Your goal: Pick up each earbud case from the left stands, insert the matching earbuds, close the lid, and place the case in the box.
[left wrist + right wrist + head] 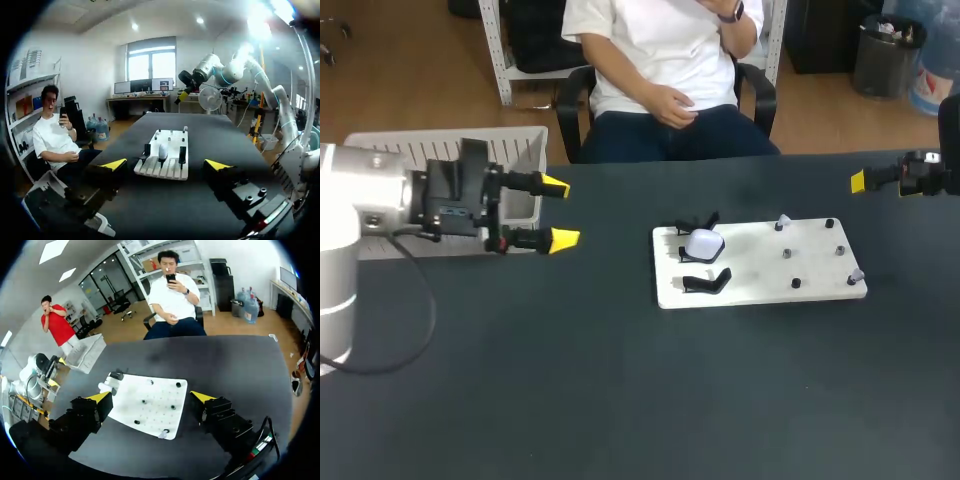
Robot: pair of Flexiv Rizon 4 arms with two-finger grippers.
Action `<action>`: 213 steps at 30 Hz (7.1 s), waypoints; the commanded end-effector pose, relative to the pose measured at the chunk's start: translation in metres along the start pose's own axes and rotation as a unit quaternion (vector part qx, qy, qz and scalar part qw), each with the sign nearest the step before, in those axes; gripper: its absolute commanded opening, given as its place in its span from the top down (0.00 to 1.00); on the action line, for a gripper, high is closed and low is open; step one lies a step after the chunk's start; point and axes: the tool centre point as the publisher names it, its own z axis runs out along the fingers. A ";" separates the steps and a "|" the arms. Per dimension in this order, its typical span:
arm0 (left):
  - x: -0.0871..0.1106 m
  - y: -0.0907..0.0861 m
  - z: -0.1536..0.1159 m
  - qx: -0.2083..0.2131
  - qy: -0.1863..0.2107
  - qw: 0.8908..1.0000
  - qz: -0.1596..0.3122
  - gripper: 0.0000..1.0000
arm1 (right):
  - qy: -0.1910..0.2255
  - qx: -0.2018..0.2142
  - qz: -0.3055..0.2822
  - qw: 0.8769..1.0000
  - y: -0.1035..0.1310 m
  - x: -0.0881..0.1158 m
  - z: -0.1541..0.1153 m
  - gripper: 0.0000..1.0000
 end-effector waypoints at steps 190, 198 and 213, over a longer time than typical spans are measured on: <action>-0.074 -0.020 0.248 0.102 -0.049 0.989 0.093 1.00 | 0.070 -0.082 -0.037 0.993 0.077 0.025 0.062 0.00; -0.078 -0.027 0.242 0.111 -0.060 0.987 0.099 1.00 | 0.065 -0.076 -0.035 0.994 0.076 0.020 0.061 0.00; -0.070 -0.031 0.237 0.106 -0.094 0.988 0.058 1.00 | 0.061 -0.025 -0.062 0.996 0.071 0.013 0.047 0.00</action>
